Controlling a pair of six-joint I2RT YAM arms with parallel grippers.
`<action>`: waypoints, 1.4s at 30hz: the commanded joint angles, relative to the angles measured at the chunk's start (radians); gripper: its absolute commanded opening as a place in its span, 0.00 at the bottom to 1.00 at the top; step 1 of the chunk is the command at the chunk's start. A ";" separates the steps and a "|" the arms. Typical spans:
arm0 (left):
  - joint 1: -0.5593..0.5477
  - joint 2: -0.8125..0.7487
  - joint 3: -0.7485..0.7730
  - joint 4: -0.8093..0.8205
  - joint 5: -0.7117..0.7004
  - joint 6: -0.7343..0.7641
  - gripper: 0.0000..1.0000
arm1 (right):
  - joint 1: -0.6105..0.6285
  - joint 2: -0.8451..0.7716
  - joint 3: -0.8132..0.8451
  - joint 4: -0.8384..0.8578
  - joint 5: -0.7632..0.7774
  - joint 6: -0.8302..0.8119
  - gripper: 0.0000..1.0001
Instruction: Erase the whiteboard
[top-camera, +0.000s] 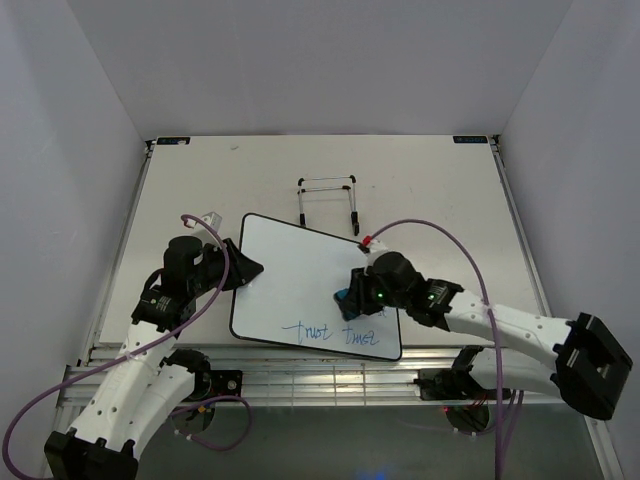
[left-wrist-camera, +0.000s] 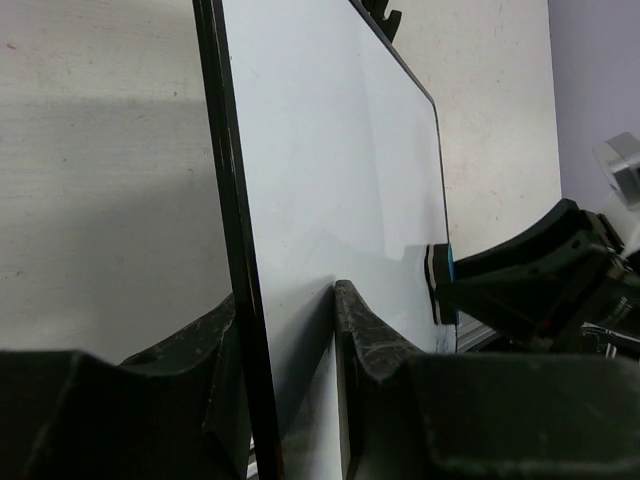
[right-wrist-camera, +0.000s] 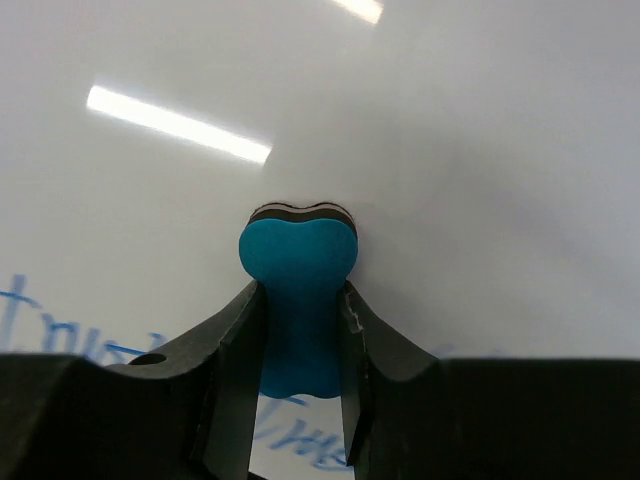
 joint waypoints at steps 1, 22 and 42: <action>-0.005 -0.009 0.033 0.042 -0.190 0.155 0.00 | -0.140 -0.136 -0.191 -0.173 -0.031 0.000 0.08; -0.005 0.011 0.049 -0.001 -0.330 0.120 0.00 | -0.479 -0.159 -0.289 -0.305 0.000 -0.022 0.08; -0.005 -0.015 0.033 0.026 -0.247 0.138 0.00 | -0.361 0.080 0.005 0.003 -0.258 -0.060 0.08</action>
